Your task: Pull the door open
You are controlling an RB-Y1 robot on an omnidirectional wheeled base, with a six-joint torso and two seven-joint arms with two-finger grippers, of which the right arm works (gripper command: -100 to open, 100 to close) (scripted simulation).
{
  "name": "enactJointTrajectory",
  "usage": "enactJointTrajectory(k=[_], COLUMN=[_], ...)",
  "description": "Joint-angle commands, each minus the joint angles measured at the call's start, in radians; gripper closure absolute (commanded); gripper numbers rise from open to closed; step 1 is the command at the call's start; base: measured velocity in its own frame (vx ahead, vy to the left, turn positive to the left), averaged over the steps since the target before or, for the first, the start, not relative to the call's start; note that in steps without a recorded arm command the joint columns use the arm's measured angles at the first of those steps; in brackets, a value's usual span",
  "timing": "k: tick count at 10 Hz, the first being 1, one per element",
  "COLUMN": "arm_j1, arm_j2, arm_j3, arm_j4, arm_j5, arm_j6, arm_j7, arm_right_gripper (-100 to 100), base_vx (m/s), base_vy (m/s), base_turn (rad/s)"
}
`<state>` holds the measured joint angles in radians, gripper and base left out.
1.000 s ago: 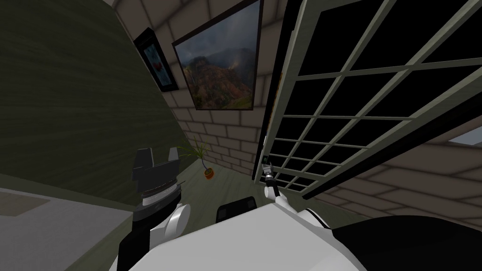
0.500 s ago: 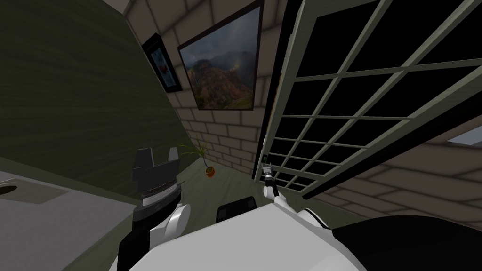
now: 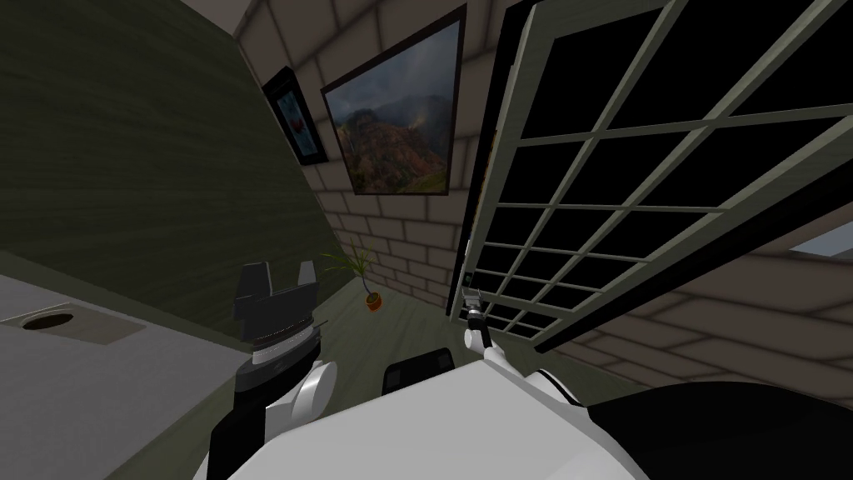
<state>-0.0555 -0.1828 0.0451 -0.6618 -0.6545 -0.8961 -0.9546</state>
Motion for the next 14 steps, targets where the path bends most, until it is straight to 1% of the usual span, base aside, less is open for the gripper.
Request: enactJointTrajectory(k=[1,2,4,5,7,9,11,12,13,14], arm_j1=[-0.001,-0.001,-0.001,-0.001,-0.002,-0.002,-0.002,-0.003,0.010,0.015], arm_j2=[0.004,0.004,0.010,0.010,0.015,0.018,0.022,0.020,-0.008,-0.016], arm_j3=[0.009,0.009,0.020,0.020,0.029,0.037,0.043,0.041,0.042,0.042], arm_j4=[-0.003,-0.003,-0.010,-0.010,-0.015,-0.019,-0.023,-0.019,-0.012,-0.010], arm_j5=[-0.024,-0.024,-0.054,-0.054,-0.079,-0.098,-0.115,-0.109,-0.111,-0.111], arm_j6=[-0.002,-0.002,-0.003,-0.003,-0.005,-0.005,-0.006,-0.006,-0.010,-0.011], arm_j7=[-0.050,-0.065,-0.126,-0.140,-0.202,-0.251,-0.290,-0.275,-0.314,-0.325], arm_right_gripper=[-100,-100,-100,-100,-100,-100,-100,-100,-100,-100], base_vx=[-0.070,-0.052,-0.048,-0.040,-0.045,-0.050,-0.042,-0.018,0.137,0.215], base_vy=[-0.009,-0.008,-0.010,-0.004,-0.001,-0.010,-0.004,-0.002,0.014,-0.026], base_turn=[0.057,0.018,0.040,0.016,0.036,0.034,0.024,0.005,0.051,0.042])
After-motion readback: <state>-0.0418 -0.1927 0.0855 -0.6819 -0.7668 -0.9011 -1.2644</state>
